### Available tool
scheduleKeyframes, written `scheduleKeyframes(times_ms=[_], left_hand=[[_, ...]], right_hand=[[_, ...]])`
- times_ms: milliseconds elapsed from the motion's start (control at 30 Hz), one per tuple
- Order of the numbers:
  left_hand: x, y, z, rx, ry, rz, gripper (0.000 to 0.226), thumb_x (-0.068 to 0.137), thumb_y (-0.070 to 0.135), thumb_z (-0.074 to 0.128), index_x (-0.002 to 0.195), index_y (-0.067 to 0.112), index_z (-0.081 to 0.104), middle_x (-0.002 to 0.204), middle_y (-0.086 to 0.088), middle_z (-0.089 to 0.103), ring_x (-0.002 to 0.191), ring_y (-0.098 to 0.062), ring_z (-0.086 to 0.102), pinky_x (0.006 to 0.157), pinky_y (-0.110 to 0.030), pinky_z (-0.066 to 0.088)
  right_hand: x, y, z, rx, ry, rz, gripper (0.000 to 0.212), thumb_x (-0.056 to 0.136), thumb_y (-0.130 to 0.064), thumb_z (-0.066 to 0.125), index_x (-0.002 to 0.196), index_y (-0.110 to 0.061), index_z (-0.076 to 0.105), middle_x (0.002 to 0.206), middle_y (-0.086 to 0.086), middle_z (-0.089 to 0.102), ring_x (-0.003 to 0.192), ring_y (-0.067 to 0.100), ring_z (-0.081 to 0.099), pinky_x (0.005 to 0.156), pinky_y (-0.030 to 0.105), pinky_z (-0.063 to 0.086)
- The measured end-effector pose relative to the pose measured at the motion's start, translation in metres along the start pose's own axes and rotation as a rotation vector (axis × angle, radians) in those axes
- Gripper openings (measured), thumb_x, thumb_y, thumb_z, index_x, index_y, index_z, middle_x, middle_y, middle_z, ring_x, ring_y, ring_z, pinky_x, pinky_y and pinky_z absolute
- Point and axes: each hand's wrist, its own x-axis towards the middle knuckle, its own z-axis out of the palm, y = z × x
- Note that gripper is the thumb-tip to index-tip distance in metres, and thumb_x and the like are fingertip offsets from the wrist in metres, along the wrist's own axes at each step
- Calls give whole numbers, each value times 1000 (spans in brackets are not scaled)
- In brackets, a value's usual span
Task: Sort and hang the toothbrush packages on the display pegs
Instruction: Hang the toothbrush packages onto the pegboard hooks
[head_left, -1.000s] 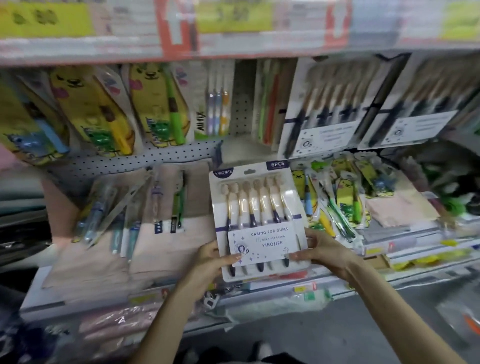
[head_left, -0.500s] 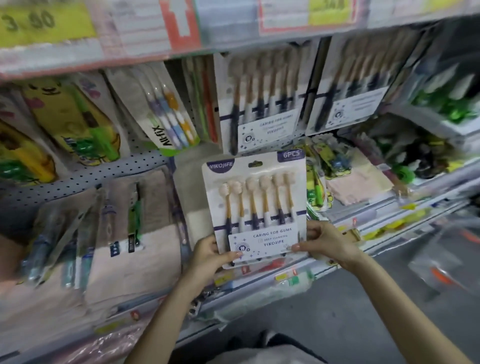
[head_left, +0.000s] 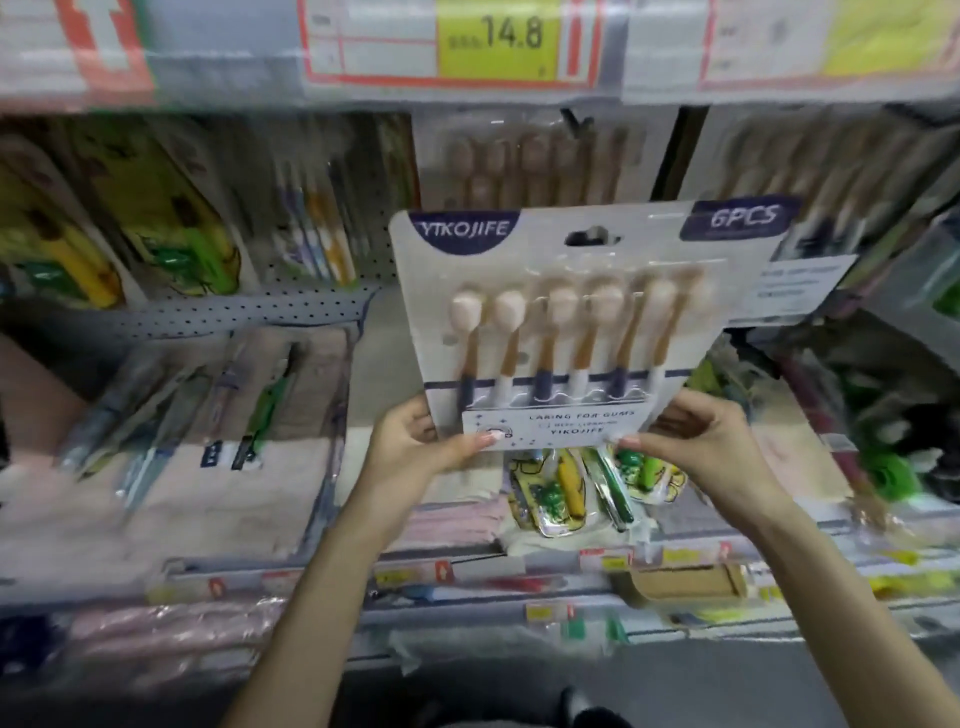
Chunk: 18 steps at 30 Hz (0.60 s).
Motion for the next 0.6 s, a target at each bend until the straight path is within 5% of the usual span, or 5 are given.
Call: scheduleKeyframes(times_ms=[100, 167, 267, 367, 600], left_hand=[[2, 11, 18, -32, 84, 78, 35, 58, 3, 83, 87, 16, 67, 78, 10, 75, 76, -4, 70, 68, -15, 53], [5, 15, 30, -54, 139, 113, 38, 53, 12, 83, 87, 18, 68, 81, 9, 75, 80, -5, 70, 70, -16, 52], [8, 18, 42, -102, 223, 131, 29, 63, 7, 78, 88, 18, 68, 83, 8, 76, 83, -7, 71, 69, -17, 53], [8, 21, 47, -110, 259, 128, 31, 60, 10, 77, 89, 16, 69, 84, 6, 76, 82, -8, 71, 69, -18, 53], [10, 17, 39, -104, 284, 87, 21, 67, 8, 75, 86, 16, 71, 85, 2, 76, 80, -11, 72, 69, -19, 54]], right_hand=[[18, -15, -18, 41, -48, -48, 31, 57, -11, 78, 82, -30, 79, 87, -7, 77, 82, 6, 72, 73, 15, 54], [29, -19, -28, 62, -55, -31, 26, 58, -7, 74, 79, -21, 78, 81, -11, 76, 77, 1, 71, 68, 11, 52], [40, -18, -35, 57, -72, -18, 36, 65, -7, 73, 101, -7, 70, 87, -10, 76, 83, 4, 71, 73, 13, 53], [45, -18, -37, 77, -77, 20, 34, 71, -5, 72, 105, -7, 68, 77, -15, 75, 70, -2, 69, 64, 8, 50], [53, -4, -30, 73, -139, 14, 32, 72, -7, 73, 102, -18, 69, 97, -9, 76, 93, 7, 71, 78, 15, 52]])
